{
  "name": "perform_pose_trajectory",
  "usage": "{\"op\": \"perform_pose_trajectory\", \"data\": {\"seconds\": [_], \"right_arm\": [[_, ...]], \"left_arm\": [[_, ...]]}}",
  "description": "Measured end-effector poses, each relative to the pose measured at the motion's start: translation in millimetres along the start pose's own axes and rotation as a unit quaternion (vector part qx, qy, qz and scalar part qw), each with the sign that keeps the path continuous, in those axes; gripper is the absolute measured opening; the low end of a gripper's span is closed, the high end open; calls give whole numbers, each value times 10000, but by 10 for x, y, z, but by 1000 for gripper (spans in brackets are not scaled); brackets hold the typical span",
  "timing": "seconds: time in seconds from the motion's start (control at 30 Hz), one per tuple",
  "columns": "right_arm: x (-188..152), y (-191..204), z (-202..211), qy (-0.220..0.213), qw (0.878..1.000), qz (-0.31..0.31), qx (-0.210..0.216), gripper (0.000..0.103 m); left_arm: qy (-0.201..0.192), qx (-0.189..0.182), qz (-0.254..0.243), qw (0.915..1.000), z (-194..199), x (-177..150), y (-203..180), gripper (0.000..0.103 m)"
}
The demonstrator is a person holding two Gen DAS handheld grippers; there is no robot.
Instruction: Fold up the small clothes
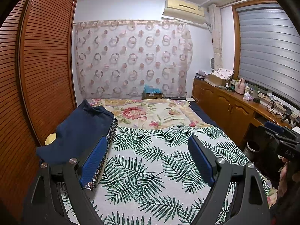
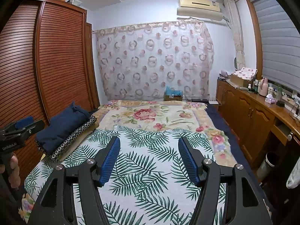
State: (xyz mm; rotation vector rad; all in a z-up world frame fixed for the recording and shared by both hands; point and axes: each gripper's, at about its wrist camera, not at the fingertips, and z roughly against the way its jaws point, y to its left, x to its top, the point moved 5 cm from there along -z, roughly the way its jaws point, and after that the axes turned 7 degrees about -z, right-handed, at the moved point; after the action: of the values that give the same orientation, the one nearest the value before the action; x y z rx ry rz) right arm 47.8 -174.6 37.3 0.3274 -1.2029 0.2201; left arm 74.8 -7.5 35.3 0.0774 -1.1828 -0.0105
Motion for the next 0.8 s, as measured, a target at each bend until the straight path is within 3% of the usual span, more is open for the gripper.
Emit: {"op": "perform_pose_trajectory", "data": {"seconds": [0.8], "right_arm": [[-7,-163,57,-72,9999,75,66,67]], "left_arm": [[-16,8,-12,10000,-2,-4,4,88]]}}
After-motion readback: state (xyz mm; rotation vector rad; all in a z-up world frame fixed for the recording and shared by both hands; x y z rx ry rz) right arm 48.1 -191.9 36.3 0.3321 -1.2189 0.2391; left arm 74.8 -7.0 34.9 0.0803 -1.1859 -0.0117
